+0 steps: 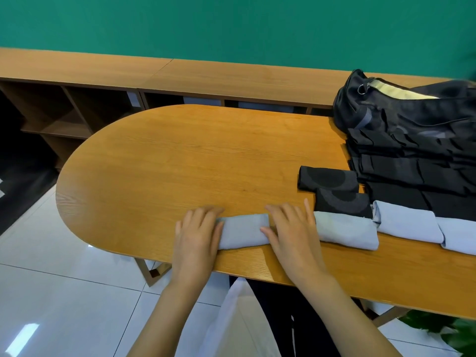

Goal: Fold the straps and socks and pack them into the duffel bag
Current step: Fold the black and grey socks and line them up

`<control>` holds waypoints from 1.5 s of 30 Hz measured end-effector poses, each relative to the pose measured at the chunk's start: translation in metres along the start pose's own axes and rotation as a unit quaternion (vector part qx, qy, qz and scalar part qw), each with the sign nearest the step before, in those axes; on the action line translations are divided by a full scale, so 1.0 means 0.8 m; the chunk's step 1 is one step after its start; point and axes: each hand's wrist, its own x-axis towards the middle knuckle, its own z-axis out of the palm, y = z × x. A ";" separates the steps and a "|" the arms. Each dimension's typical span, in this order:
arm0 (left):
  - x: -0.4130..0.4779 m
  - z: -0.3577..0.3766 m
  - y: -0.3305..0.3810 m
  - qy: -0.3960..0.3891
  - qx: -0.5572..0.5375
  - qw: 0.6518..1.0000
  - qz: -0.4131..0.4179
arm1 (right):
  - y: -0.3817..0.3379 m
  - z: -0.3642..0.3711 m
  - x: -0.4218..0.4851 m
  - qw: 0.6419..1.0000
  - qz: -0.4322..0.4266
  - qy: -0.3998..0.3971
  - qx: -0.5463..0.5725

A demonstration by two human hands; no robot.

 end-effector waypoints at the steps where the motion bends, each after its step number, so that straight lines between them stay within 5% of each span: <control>1: -0.001 0.000 0.003 -0.004 -0.010 0.999 0.045 | -0.004 0.001 -0.001 1.000 -0.023 0.011 -0.006; 4: -0.013 0.000 0.007 -0.090 0.005 0.991 0.098 | -0.018 0.002 -0.011 0.997 -0.080 -0.014 -0.001; 8: -0.028 0.007 -0.003 -0.223 0.020 0.973 0.057 | -0.013 0.024 -0.033 0.985 -0.098 -0.139 -0.033; 12: -0.019 0.010 -0.009 -0.273 0.027 0.961 0.043 | -0.010 0.028 -0.028 0.979 -0.090 -0.177 -0.051; 22: 0.009 0.004 -0.006 -0.243 -0.013 0.969 0.053 | -0.009 -0.009 0.011 0.977 -0.123 -0.175 0.005; 29: 0.030 -0.006 0.050 -0.144 -0.050 0.984 0.095 | 0.007 -0.026 0.005 0.990 -0.112 0.013 0.088; 35: 0.030 0.017 0.077 -0.305 0.069 0.949 0.040 | 0.051 -0.040 -0.016 0.991 -0.117 -0.056 0.038; 42: 0.025 0.026 0.053 -0.197 -0.008 0.980 -0.031 | 0.078 -0.057 -0.045 0.996 -0.077 -0.001 0.033; 45: 0.032 0.028 0.061 -0.168 -0.005 0.985 0.026 | 0.107 -0.069 -0.056 0.999 -0.028 0.028 0.026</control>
